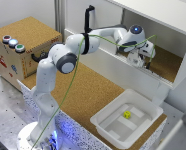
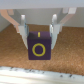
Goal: Put the purple object on top of the drawer
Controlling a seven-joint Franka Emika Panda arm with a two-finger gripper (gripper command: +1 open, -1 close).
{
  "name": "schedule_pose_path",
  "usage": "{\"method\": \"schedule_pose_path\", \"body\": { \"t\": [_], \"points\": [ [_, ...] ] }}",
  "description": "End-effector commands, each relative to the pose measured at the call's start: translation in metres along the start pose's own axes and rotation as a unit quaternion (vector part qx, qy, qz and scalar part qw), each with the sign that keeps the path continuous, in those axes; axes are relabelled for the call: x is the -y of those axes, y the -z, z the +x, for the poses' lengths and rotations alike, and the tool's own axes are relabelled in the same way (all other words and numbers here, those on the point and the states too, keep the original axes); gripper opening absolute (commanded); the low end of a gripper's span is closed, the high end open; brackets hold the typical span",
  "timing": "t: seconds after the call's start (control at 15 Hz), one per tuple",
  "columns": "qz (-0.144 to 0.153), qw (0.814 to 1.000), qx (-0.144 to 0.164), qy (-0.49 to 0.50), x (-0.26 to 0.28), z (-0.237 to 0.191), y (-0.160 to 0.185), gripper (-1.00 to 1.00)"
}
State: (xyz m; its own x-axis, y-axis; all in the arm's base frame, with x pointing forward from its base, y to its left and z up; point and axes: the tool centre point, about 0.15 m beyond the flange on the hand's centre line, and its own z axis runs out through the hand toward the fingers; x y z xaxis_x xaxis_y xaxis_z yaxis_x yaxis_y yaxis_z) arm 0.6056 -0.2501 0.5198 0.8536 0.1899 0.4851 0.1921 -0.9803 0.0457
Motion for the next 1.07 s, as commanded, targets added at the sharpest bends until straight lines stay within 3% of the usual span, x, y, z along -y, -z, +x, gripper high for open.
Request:
{"method": "schedule_pose_path", "body": {
  "t": [0.0, 0.13, 0.47, 0.6, 0.73, 1.0],
  "points": [
    [0.023, 0.997, -0.069, 0.025, 0.042, -0.077, 0.039, -1.00],
    [0.030, 0.997, -0.065, 0.042, 0.078, -0.091, 0.058, -1.00],
    [0.107, 0.984, -0.015, 0.142, 0.223, -0.109, 0.074, -1.00],
    [0.131, 0.972, 0.003, 0.194, 0.285, -0.119, 0.077, -1.00],
    [0.112, 0.965, 0.019, 0.237, 0.338, -0.135, 0.073, -1.00],
    [0.181, 0.931, 0.067, 0.308, 0.432, -0.151, 0.059, -1.00]
  ]
}}
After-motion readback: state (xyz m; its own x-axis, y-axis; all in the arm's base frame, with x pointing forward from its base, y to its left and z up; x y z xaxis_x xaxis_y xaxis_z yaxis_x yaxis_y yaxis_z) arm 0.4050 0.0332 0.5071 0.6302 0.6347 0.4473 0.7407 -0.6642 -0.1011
